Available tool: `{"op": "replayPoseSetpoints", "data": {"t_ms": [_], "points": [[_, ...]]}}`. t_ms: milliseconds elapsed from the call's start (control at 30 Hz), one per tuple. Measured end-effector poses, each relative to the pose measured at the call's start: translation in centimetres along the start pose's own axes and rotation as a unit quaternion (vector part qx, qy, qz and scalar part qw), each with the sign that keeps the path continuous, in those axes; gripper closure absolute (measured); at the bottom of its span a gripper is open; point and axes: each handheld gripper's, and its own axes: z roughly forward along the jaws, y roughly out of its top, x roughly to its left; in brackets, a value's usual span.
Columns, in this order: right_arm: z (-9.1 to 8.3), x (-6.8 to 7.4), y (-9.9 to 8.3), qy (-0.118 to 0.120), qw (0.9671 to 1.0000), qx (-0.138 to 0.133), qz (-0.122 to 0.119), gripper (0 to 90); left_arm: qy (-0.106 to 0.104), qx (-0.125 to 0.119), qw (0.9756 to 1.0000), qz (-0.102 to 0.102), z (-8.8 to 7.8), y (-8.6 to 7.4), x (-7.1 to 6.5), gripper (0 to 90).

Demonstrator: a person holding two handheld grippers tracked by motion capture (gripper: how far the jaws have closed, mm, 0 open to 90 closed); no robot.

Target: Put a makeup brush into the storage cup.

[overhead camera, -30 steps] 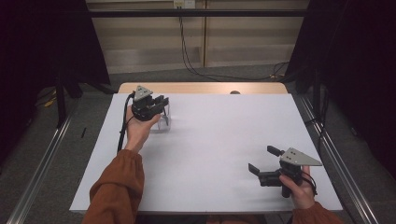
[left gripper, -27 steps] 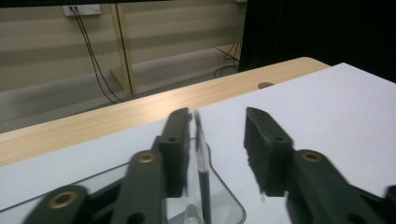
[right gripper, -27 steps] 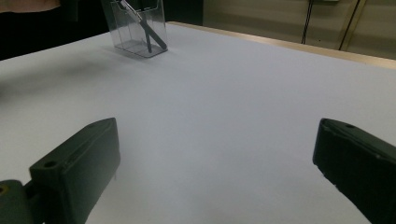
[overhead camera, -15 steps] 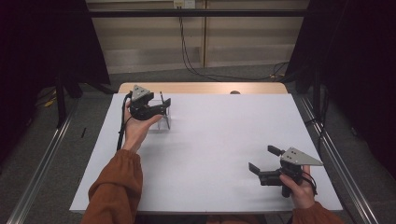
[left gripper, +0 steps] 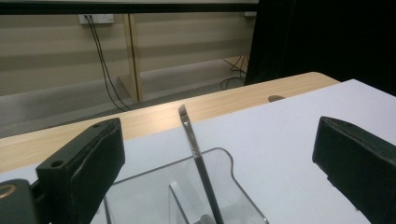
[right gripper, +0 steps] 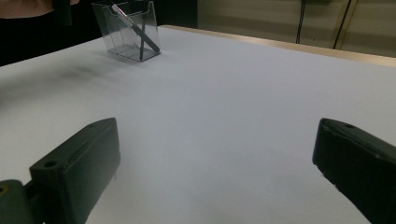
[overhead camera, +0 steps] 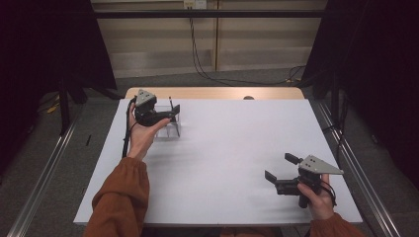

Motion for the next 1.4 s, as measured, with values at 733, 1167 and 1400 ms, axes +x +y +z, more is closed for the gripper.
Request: {"op": "replayPoseSetpoints", "data": {"t_ms": [733,1167,1400], "points": [[-0.2,0.1,0.1,-0.009,0.9999,-0.003,-0.004,0.3,-0.002,-0.016,0.9999,0.004,-4.3,-0.3,0.4,3.1],[-0.3,0.0,0.1,-0.009,0.9999,-0.005,-0.002,0.3,0.001,-0.017,0.9999,0.001,-6.5,-1.0,0.3,3.8],[-0.2,0.0,0.1,-0.009,1.0,-0.003,-0.001,0.3,0.001,-0.017,0.9999,-0.002,-7.8,-1.4,0.5,3.7]]}}
